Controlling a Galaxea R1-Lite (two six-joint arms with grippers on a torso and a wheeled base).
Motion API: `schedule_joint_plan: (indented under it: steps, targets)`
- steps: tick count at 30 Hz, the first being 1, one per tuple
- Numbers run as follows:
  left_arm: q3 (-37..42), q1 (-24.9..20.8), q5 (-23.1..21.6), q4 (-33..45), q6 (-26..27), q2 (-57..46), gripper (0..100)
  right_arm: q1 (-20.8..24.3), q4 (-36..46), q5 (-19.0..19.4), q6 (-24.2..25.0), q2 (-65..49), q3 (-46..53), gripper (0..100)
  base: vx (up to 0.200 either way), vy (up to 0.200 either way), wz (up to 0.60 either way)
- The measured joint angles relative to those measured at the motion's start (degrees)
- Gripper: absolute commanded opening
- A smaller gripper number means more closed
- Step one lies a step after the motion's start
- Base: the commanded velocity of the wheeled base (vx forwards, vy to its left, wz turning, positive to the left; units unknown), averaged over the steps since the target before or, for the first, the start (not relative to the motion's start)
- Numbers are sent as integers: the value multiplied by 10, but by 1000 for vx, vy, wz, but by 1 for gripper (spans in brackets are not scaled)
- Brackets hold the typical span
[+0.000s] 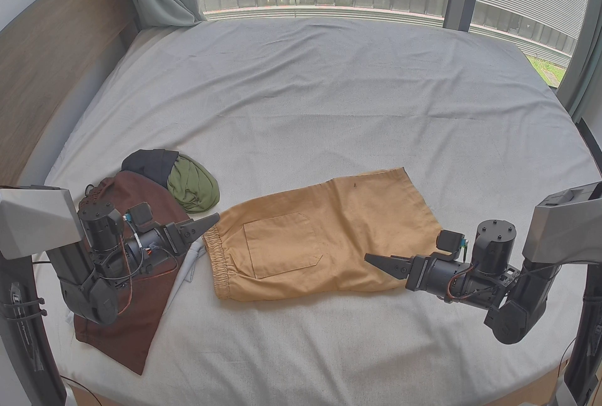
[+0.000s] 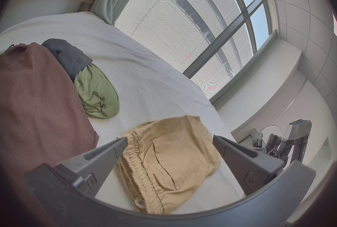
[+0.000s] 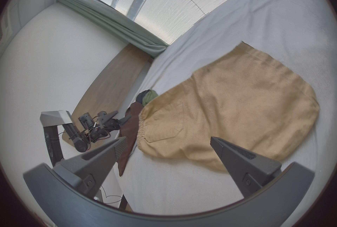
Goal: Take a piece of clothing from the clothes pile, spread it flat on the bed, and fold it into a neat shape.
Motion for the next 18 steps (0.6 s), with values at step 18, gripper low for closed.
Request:
schedule_joint_plan:
  steps: [18]
  targets:
    - [26,2,-1,0,-6,17,100,-1,0,35,-22,-40,14,100,0,0,0]
